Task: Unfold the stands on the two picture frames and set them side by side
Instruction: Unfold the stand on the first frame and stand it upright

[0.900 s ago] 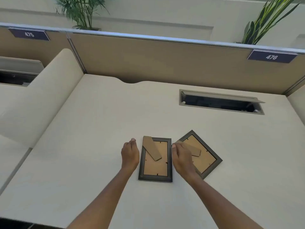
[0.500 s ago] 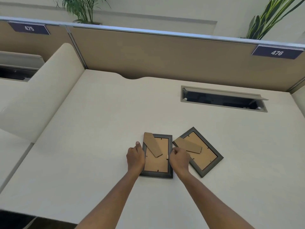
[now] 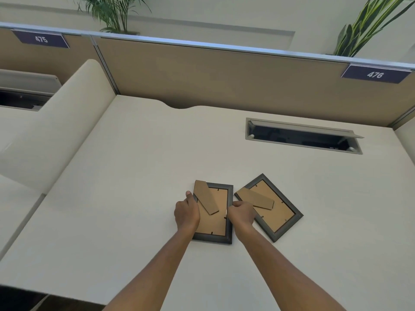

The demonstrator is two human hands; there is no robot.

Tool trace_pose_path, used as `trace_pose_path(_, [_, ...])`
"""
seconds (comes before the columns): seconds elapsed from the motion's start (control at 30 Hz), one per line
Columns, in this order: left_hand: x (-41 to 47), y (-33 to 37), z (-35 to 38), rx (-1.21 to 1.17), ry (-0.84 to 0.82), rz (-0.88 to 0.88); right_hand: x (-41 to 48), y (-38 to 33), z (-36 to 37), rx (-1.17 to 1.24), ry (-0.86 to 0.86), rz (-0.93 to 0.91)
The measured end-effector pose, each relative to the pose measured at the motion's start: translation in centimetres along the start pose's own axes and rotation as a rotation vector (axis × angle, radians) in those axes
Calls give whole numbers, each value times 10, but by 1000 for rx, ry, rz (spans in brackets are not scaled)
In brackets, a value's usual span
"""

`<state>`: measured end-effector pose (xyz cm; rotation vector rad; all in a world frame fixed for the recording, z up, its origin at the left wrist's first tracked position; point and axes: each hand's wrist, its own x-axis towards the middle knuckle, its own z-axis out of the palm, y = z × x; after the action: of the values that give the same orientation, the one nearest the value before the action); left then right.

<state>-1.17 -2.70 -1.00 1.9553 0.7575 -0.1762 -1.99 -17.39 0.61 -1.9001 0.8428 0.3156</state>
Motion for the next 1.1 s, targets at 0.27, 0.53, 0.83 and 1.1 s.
trace_pose_path(0.27, [2, 2, -6, 11, 3, 11, 3, -3, 2, 79, 13, -32])
trace_pose_path(0.53, [2, 1, -7, -5, -6, -12, 1, -5, 3, 32, -19, -30])
trace_pose_path(0.83, [8, 2, -7, -11, -7, -11, 2, -6, 2, -101, 35, -130])
trace_pose_path(1.1, [7, 24, -5, -232, 29, -58, 8, -41, 14, -146, -134, -354])
